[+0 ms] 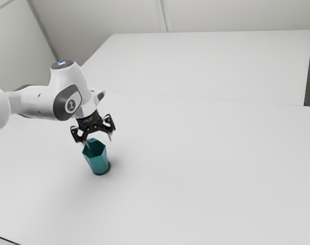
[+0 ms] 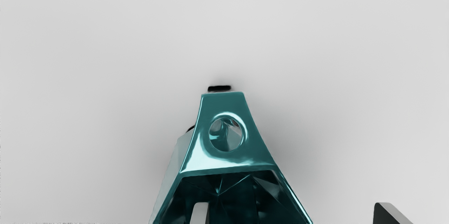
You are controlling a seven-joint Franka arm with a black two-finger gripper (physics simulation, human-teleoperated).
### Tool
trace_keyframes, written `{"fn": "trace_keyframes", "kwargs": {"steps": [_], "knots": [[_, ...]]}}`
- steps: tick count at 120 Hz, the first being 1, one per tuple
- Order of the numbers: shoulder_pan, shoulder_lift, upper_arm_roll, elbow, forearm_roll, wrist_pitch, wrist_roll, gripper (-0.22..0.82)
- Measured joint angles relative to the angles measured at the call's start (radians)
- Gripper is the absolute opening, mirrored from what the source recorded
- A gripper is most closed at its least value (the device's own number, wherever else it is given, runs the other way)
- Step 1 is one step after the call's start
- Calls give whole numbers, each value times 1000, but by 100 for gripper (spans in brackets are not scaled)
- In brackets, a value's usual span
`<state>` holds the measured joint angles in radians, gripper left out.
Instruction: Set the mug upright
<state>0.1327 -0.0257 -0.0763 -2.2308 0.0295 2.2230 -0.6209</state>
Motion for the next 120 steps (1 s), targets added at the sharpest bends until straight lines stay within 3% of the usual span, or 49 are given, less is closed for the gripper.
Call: {"fn": "trace_keyframes", "kwargs": {"steps": [39, 62, 120], "knots": [[-24, -81, 0, 15, 3, -72, -32, 58], [-45, -79, -2, 129, 4, -185, -25, 60], [-52, -13, -2, 440, 93, -359, 205, 60]]}}
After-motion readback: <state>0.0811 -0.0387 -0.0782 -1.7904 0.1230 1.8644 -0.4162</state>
